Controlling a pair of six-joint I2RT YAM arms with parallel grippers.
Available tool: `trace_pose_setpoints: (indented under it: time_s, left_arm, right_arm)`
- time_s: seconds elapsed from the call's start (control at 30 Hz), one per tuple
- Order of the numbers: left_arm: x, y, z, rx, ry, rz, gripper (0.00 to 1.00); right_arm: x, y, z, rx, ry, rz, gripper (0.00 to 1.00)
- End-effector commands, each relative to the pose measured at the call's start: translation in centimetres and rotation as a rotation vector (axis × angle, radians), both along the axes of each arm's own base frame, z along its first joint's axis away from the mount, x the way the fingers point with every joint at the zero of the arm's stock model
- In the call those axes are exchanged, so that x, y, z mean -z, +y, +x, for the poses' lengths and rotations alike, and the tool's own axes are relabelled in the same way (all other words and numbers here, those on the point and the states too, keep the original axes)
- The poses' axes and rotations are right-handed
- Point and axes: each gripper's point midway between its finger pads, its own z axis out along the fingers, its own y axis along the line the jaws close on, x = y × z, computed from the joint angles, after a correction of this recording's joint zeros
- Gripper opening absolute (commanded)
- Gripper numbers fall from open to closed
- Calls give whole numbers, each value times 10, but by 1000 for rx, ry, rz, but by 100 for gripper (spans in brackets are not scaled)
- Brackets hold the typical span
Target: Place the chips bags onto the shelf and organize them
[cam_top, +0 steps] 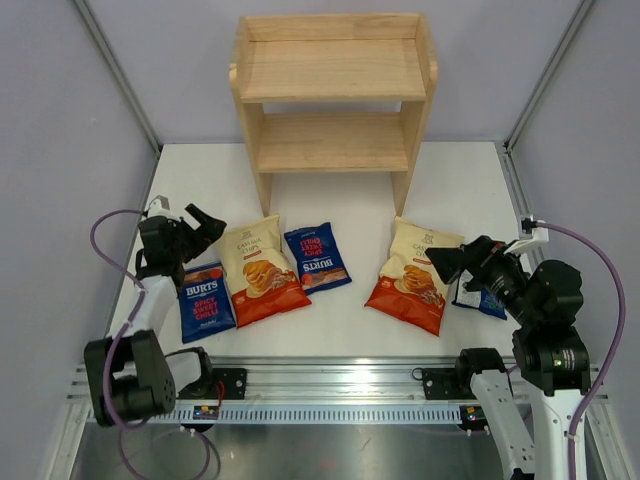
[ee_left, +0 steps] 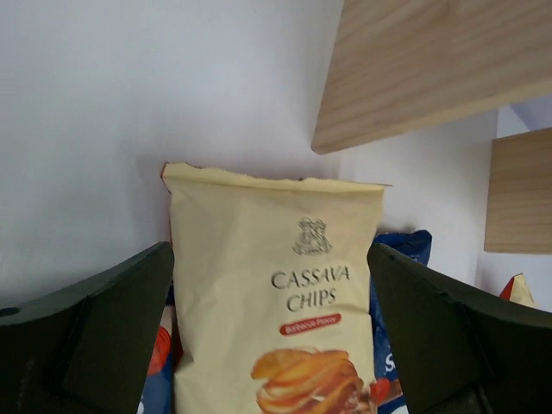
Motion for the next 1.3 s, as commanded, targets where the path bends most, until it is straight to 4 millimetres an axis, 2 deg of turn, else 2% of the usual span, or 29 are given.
trace_pose_setpoints:
  time_s: [0.0,0.03,0.1,0.17,0.2,0.3,0.4,0.53,0.73,0.83,0.87,0.9,0.97,1.0,1.07,1.1,1.17,1.2,1.23,1.27]
  left_arm:
    - [-19,-8,24,158,-202,-50,99]
    - [-17,-6,29,167,-218,-39,99]
    - [9,-2,34,178,-159,-57,99]
    - [20,4,39,155,-130,-86,99]
    - [35,9,39,145,-94,-113,98]
    - [51,10,40,142,-44,-144,94]
    - [60,15,37,106,10,-141,94]
    - [66,7,37,136,38,-168,93]
    - [76,-9,41,187,69,-263,82]
    - [83,-12,43,191,104,-272,73]
    - [83,-12,44,192,104,-272,70]
    - [82,-11,44,188,101,-269,58]
    - [78,-13,44,200,80,-266,43]
    - [71,-13,46,203,53,-256,29]
    - [66,-15,44,201,35,-263,19]
    - [59,-15,45,202,5,-259,8]
    - [40,-20,41,212,-54,-268,5]
    - [28,-25,41,233,-97,-265,0]
    - [10,-29,40,254,-149,-257,0]
    - [1,-41,36,287,-171,-264,0]
  right_arm:
    - [-15,16,-7,-103,-50,33,99]
    - [-15,17,-6,-113,-58,41,99]
    - [-17,24,-8,-157,-65,64,99]
    - [-19,28,-9,-183,-66,78,100]
    - [-20,31,-10,-208,-66,81,100]
    - [-23,32,-11,-217,-74,73,99]
    - [-23,31,-11,-213,-86,68,99]
    - [-24,34,-11,-227,-89,84,99]
    - [-26,33,-10,-222,-92,90,100]
    - [-27,33,-10,-221,-96,89,99]
    - [-28,33,-10,-219,-98,89,100]
    - [-27,33,-9,-216,-96,88,99]
    - [-27,32,-8,-213,-95,88,99]
    - [-27,32,-8,-213,-93,90,100]
    - [-26,32,-7,-212,-89,92,99]
    - [-26,33,-6,-217,-91,91,100]
    - [-25,34,-4,-223,-86,98,99]
    - [-25,35,-2,-230,-86,102,99]
    - [-25,37,0,-239,-88,108,100]
    - [-23,40,1,-263,-72,125,99]
